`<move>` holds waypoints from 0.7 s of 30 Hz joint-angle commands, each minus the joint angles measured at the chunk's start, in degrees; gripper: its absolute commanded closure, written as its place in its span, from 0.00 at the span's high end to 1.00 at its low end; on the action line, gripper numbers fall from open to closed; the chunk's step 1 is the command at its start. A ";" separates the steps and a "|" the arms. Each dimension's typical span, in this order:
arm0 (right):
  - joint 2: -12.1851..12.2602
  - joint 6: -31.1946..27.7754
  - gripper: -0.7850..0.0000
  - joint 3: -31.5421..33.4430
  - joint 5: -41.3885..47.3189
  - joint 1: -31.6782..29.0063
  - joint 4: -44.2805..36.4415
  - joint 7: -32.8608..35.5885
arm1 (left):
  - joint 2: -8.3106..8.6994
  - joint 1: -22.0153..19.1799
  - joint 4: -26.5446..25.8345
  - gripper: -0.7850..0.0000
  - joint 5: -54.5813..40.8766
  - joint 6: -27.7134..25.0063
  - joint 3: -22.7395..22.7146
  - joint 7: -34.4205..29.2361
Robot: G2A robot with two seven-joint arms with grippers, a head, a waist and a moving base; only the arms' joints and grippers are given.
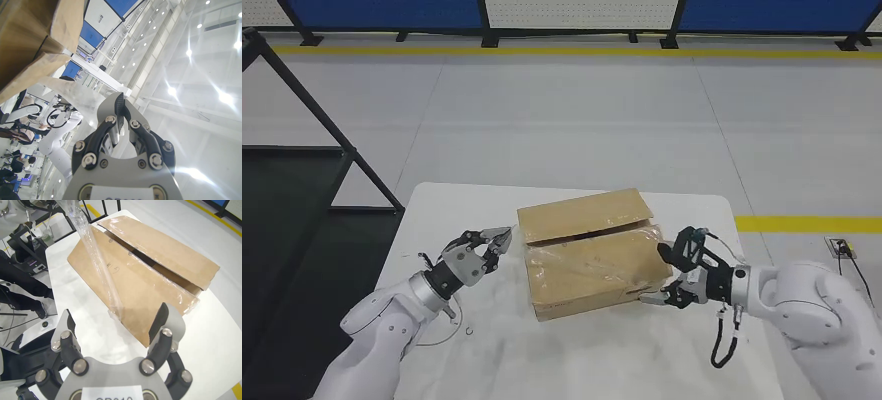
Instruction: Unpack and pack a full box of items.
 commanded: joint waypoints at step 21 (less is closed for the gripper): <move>-0.89 6.31 0.00 -4.62 -18.27 -1.54 -5.08 -0.21 | -0.13 1.37 -1.38 0.00 0.42 -0.18 -0.96 -0.31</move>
